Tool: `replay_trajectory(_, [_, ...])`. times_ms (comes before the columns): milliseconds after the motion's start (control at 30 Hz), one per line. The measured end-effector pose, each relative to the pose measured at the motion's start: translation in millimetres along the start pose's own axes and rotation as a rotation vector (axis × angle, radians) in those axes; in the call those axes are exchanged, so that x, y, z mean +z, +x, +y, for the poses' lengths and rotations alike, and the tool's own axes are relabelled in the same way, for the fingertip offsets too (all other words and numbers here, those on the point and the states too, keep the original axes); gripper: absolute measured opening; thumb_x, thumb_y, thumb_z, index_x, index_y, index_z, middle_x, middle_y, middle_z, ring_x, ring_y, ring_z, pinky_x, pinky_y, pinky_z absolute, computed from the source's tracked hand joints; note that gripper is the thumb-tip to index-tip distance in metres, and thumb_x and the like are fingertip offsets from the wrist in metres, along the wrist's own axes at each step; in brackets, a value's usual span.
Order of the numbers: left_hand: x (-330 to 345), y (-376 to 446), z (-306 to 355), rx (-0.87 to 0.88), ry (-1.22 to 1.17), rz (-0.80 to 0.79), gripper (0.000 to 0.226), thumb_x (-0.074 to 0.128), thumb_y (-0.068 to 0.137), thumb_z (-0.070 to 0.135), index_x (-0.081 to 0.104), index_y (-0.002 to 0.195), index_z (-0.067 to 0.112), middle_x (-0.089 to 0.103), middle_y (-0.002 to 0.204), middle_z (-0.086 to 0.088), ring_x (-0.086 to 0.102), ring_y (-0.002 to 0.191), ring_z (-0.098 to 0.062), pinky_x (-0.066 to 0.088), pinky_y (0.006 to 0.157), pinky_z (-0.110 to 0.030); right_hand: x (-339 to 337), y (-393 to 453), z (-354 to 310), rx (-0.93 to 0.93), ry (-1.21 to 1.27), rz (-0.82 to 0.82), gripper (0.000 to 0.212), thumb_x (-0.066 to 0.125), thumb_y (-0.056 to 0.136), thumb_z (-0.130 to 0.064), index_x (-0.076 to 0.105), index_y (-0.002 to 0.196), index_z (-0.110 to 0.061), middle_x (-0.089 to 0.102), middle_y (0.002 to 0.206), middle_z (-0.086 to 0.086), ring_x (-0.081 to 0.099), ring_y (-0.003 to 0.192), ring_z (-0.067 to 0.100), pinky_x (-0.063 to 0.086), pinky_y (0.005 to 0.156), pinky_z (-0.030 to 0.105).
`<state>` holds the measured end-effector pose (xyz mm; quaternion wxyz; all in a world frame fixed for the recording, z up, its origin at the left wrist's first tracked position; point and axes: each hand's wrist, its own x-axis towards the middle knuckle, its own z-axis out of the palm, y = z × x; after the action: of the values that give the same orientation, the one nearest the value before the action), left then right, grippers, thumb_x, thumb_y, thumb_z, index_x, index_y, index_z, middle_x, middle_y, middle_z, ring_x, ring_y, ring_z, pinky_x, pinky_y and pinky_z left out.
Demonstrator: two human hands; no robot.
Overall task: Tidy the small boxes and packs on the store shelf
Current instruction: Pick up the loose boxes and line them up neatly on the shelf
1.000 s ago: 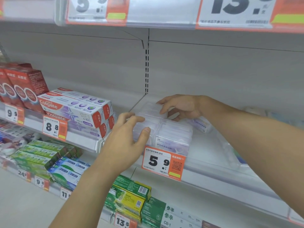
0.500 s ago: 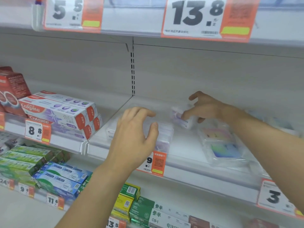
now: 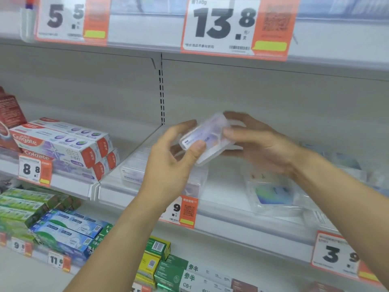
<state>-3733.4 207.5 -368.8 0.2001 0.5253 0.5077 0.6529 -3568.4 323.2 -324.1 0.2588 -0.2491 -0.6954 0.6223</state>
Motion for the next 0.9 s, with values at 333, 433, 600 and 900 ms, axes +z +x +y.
replay_trajectory(333, [-56,18,-30,0.008,0.888,0.122,0.051,0.044,0.088,0.047,0.055,0.131,0.022,0.047,0.139,-0.004,0.042,0.129,-0.025,0.034,0.105,-0.037,3,34,16,0.006,-0.411,0.502,0.064,0.086,0.066,-0.022,0.043,0.114,-0.018,0.047,0.105,-0.005,0.053,0.081,0.009,0.050,0.067,0.031])
replay_trajectory(433, [-75,26,-38,-0.229,0.952,0.000,0.057,0.049,0.085,0.053,0.054,0.133,0.022,0.051,0.139,-0.009,0.048,0.126,-0.030,0.039,0.101,-0.040,10,45,37,0.164,-0.498,0.381,0.061,0.087,0.068,-0.021,0.047,0.114,-0.017,0.048,0.102,-0.005,0.051,0.078,0.005,0.045,0.062,0.023])
replay_trajectory(600, [-87,45,-38,-0.411,0.747,-0.124,0.053,0.062,0.085,0.051,0.052,0.131,0.025,0.060,0.129,-0.005,0.057,0.116,-0.024,0.044,0.094,-0.033,20,52,50,0.308,-0.181,0.265,0.065,0.084,0.063,-0.049,0.050,0.114,-0.027,0.054,0.121,-0.001,0.058,0.113,0.022,0.051,0.095,0.037])
replay_trajectory(900, [-84,66,-51,-0.463,0.798,-0.073,0.057,0.066,0.080,0.052,0.061,0.122,0.013,0.065,0.119,-0.008,0.061,0.107,-0.025,0.047,0.089,-0.030,70,39,61,0.210,-0.373,0.394,0.090,0.075,0.082,-0.038,0.023,0.153,-0.022,0.044,0.145,0.000,0.051,0.126,0.018,0.040,0.097,0.025])
